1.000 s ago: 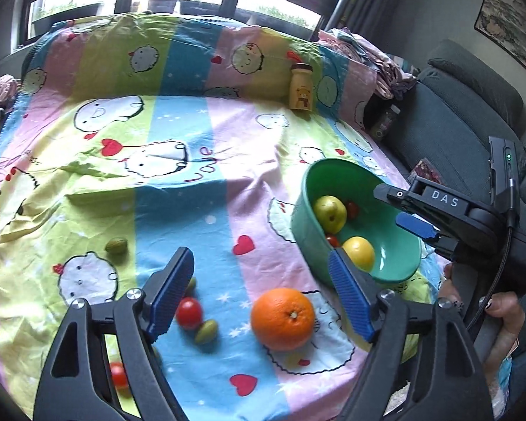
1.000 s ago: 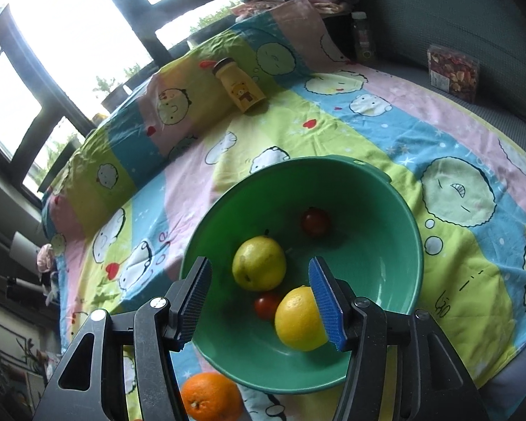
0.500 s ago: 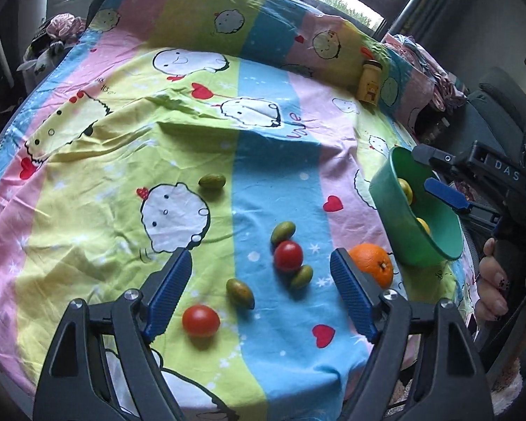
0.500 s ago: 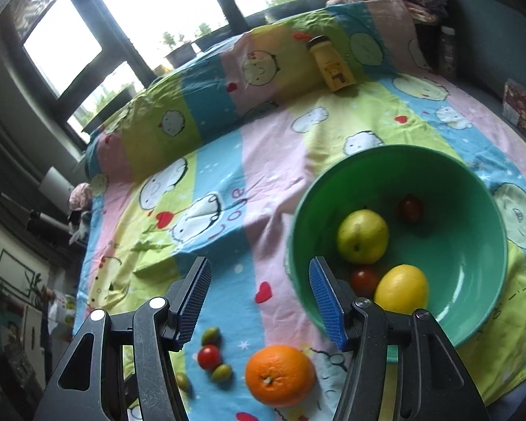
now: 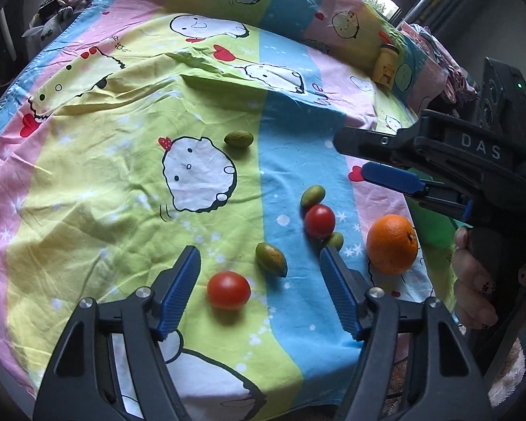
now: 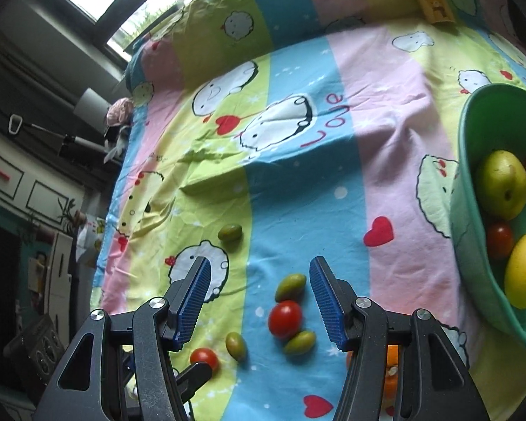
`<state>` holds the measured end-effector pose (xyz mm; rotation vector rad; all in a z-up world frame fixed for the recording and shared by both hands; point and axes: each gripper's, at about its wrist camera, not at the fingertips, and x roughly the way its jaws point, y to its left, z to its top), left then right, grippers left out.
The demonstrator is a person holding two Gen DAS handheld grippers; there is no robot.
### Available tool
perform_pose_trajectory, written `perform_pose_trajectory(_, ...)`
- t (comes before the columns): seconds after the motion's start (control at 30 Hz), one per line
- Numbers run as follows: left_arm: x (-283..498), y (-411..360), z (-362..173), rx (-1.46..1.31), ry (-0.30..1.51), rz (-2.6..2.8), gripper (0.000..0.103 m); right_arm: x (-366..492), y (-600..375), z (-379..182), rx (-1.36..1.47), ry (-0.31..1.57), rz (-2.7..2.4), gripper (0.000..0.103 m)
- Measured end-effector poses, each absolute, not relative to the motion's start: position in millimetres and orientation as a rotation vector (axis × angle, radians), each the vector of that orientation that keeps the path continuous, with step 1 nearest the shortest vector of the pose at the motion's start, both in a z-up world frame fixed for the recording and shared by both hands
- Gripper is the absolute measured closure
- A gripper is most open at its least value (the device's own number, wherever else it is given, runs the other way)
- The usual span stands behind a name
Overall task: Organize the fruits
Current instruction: 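Lower the right tool onto another red tomato and close on it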
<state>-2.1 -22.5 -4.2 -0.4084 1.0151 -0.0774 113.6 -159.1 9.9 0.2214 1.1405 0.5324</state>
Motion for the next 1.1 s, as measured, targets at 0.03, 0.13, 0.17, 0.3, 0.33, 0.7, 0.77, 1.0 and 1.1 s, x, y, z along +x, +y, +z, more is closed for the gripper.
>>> perform_pose_trajectory(0.03, -3.3, -22.3, -5.0, -0.408, 1.019, -0.079, 0.036, 111.7, -154.7, 7.0, 0.21, 1.151, 0.547, 0.044)
perform_pose_trajectory(0.13, -6.6, -23.1, -9.4, -0.404, 1.036, -0.082, 0.04, 108.5, -147.1, -3.3, 0.186, 1.187, 0.555, 0.044)
perform_pose_trajectory(0.17, -7.1, -23.8, -11.6, -0.401, 1.046, -0.083, 0.042, 108.1, -146.2, -6.2, 0.176, 1.195, 0.541, 0.044)
perform_pose_trajectory(0.3, -7.2, -23.8, -17.7, -0.408, 1.08, -0.083, 0.047, 107.5, -145.7, -14.8, 0.135, 1.218, 0.482, 0.044)
perform_pose_trajectory(0.33, -8.4, -23.6, -17.4, -0.409, 1.076, -0.086, 0.048, 106.9, -145.8, -15.0, 0.126, 1.215, 0.476, 0.044)
perform_pose_trajectory(0.7, -17.8, -21.8, -25.9, -0.425, 1.1, -0.094, 0.062, 94.3, -132.9, -21.7, 0.021, 1.203, 0.453, 0.054)
perform_pose_trajectory(0.77, -17.8, -22.2, -25.9, -0.424, 1.098, -0.087, 0.063, 93.4, -130.2, -23.9, -0.018, 1.196, 0.421, 0.057)
perform_pose_trajectory(1.0, -13.7, -23.9, -33.5, -0.452, 1.107, -0.107, 0.077, 90.3, -121.0, -29.3, -0.09, 1.198, 0.408, 0.057)
perform_pose_trajectory(1.1, -12.4, -22.7, -33.1, -0.459, 1.1, -0.096, 0.08, 90.4, -118.1, -31.9, -0.107, 1.201, 0.403, 0.061)
